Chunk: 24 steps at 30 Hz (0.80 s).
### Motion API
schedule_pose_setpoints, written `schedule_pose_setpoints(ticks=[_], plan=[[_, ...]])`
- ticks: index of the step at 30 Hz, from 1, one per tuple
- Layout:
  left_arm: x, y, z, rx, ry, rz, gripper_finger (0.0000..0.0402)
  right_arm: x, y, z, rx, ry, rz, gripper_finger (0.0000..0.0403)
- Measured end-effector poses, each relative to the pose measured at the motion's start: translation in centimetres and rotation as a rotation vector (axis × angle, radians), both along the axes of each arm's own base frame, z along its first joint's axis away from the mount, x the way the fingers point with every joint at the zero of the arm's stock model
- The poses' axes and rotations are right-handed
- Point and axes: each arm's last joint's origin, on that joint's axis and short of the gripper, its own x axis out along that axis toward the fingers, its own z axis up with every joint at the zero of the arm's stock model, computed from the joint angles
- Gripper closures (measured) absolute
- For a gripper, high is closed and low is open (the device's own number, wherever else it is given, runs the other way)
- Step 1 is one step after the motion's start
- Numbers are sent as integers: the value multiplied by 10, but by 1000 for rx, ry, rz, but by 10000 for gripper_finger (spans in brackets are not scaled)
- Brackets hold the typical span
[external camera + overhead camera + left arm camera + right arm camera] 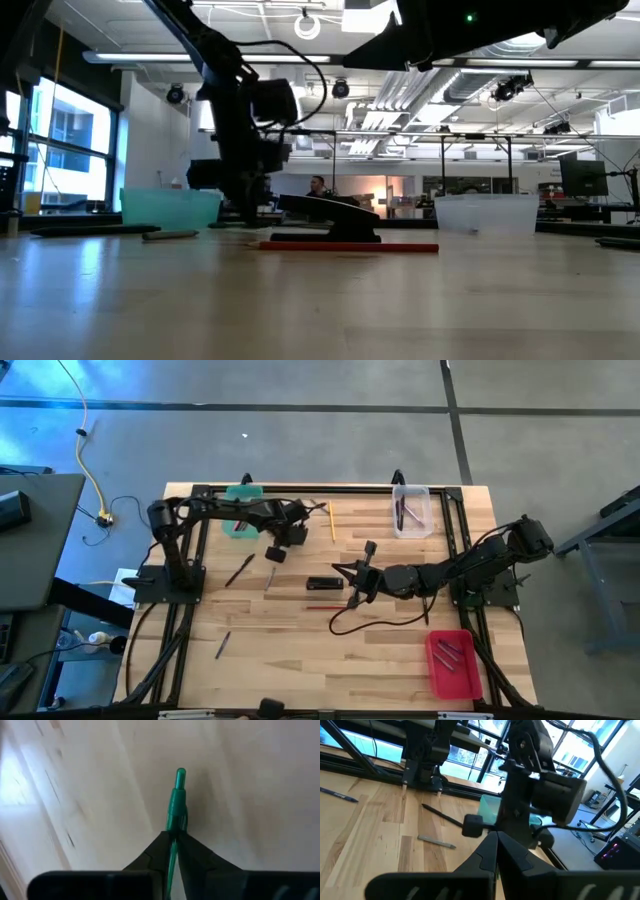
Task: Sort crayons/erasers/pens/pencils in bins
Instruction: Put the green pen into the transparent bin
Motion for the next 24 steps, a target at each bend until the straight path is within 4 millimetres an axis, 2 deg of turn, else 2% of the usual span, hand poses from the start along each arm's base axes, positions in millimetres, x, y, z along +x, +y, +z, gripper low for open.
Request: schedule_pose_setpoints(ticks=[5,9,16,20,24], plan=[[-2,-4,22,-46,-110,20,397,0,0,-1,-3,8,0,403],[-1,-8,29,-59,-148,35,401,-1,0,-3,-3,30,-1,403],[1,-15,26,-64,-107,85,401,-1,0,-5,12,48,-4,403],[-3,-4,27,-17,-113,167,390,-1,0,-6,27,51,-7,403],[-15,8,24,-35,-70,228,355,-1,0,-7,28,58,-7,403]])
